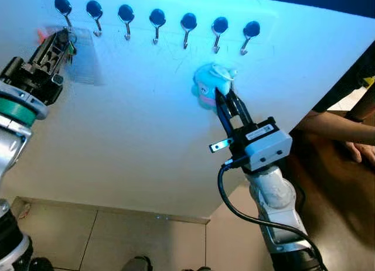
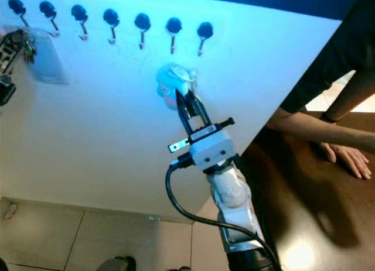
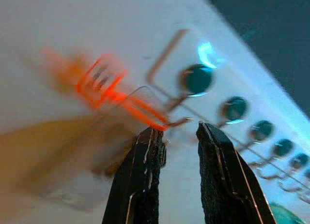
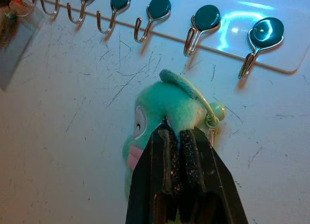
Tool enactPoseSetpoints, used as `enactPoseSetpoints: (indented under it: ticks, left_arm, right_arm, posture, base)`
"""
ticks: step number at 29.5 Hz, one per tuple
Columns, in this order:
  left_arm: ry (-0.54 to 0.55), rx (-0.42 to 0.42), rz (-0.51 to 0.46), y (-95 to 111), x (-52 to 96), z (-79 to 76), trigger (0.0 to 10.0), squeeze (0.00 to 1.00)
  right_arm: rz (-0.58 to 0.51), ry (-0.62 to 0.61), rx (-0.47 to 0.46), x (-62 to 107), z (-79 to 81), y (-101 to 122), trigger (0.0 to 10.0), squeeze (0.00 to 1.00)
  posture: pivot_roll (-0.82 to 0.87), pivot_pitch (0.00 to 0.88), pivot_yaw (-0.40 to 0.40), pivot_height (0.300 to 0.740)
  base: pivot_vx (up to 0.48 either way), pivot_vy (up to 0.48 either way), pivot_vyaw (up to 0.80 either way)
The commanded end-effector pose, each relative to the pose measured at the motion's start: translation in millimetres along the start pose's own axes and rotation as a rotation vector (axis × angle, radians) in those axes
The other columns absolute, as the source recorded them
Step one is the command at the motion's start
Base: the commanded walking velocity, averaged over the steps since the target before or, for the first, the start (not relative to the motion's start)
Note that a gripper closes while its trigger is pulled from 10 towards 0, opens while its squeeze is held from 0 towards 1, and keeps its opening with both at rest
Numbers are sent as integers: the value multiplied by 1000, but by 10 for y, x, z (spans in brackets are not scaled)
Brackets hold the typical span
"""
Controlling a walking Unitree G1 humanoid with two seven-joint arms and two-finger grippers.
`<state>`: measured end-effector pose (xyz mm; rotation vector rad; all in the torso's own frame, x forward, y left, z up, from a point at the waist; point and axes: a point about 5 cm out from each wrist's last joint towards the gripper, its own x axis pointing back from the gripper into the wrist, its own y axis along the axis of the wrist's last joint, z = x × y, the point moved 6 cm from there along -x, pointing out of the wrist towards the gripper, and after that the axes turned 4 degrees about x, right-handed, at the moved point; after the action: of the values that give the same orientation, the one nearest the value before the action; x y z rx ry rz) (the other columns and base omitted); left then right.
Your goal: Hang keys on a hook
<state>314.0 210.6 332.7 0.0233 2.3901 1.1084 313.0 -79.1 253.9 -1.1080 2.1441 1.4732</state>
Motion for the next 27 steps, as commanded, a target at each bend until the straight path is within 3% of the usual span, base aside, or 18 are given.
enactPoseSetpoints:
  ticks: [1, 5, 9, 10, 12, 14, 15, 16, 17, 21, 27]
  left_arm:
    - [-48, -15, 3, 13, 52, -92, 10000, 0]
    - [-90, -51, 1, 26, 176, -162, 10000, 0]
    - [-159, -196, 147, -224, 465, -265, 10000, 0]
    - [-159, -196, 147, -224, 465, -265, 10000, 0]
    - [-184, -345, 271, -449, 557, -321, 10000, 0]
    - [-184, -345, 271, -449, 557, -321, 10000, 0]
    - [-197, -527, 360, -640, 567, -345, 10000, 0]
    - [-197, -527, 360, -640, 567, -345, 10000, 0]
    - [-209, -616, 382, -706, 539, -355, 10000, 0]
    - [-255, -688, 392, -766, 494, -409, 10000, 0]
    - [-266, -675, 374, -760, 449, -392, 10000, 0]
  right_arm:
    - [42, -13, -14, 34, -19, -85, 10000, 0]
    - [29, 23, -14, 30, 7, -55, 10000, 0]
    - [-26, 229, -11, 87, 70, 82, 10000, 0]
    - [-26, 229, -11, 87, 70, 82, 10000, 0]
    - [-47, 301, -32, 55, 110, 146, 10000, 0]
    - [-47, 301, -32, 55, 110, 146, 10000, 0]
    - [-59, 379, -81, 43, 226, 206, 10000, 0]
    - [-59, 379, -81, 43, 226, 206, 10000, 0]
    - [-68, 412, -106, 34, 288, 250, 10000, 0]
    - [-86, 441, -159, -22, 332, 357, 10000, 0]
    - [-119, 468, -179, -80, 346, 451, 10000, 0]
  posture:
    - [136, 50, 21, 740]
    - [132, 54, 25, 740]
    - [124, 58, 26, 740]
    - [124, 58, 26, 740]
    - [132, 53, 19, 740]
    - [132, 53, 19, 740]
    - [139, 50, 18, 740]
    - [139, 50, 18, 740]
    - [135, 48, 20, 740]
    - [130, 44, 23, 740]
    - [120, 39, 26, 740]
  base:
    - [0, 0, 0]
    - [0, 0, 0]
    - [0, 0, 0]
    - [0, 0, 0]
    - [0, 0, 0]
    - [0, 0, 0]
    - [0, 0, 0]
    - [0, 0, 0]
    - [0, 0, 0]
    - [0, 0, 0]
    - [0, 0, 0]
